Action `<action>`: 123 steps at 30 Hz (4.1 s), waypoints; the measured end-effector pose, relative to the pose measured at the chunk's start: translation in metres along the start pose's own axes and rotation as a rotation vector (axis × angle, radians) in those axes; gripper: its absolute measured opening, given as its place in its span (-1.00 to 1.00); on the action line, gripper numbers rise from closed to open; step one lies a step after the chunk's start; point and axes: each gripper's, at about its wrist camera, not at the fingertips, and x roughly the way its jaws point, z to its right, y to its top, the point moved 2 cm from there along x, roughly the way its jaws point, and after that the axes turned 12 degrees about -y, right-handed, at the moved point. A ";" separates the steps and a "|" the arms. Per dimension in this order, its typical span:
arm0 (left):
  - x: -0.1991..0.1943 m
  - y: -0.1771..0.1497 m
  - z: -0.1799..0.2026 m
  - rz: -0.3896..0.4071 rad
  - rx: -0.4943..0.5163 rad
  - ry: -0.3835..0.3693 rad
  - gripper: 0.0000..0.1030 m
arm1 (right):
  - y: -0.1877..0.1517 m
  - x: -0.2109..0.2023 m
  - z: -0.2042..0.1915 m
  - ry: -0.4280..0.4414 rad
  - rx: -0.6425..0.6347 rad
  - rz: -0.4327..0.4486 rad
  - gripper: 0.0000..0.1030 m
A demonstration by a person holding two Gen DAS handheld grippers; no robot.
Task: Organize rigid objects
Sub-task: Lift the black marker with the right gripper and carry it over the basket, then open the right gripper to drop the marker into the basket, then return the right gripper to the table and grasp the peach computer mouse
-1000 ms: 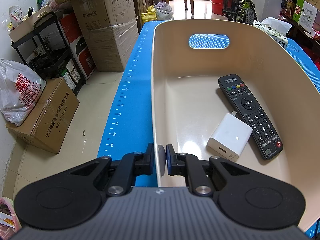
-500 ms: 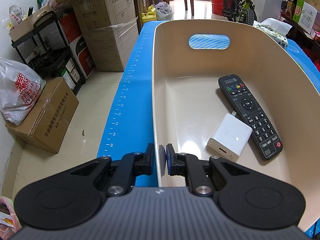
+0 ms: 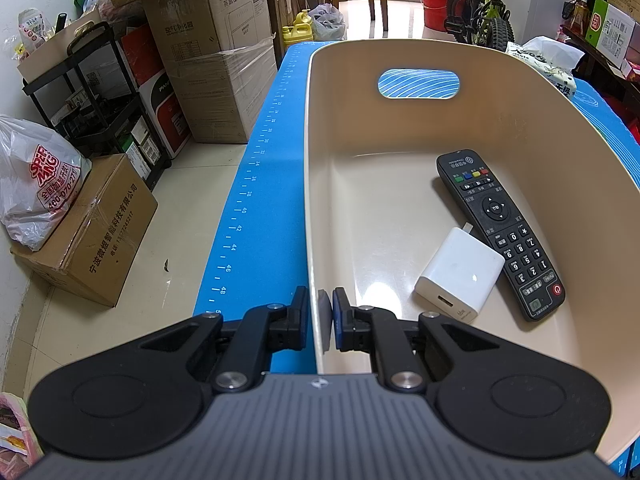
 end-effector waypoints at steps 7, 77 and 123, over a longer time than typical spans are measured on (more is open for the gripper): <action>0.000 0.000 -0.001 0.000 0.000 0.000 -0.70 | 0.006 -0.011 -0.001 -0.002 0.002 0.069 -0.56; 0.004 0.001 0.006 0.006 -0.018 -0.012 -0.70 | 0.113 -0.032 -0.260 0.327 -0.500 -0.033 0.28; 0.003 0.001 0.003 0.007 -0.018 -0.015 -0.69 | 0.062 0.033 -0.111 0.012 -0.389 0.176 0.64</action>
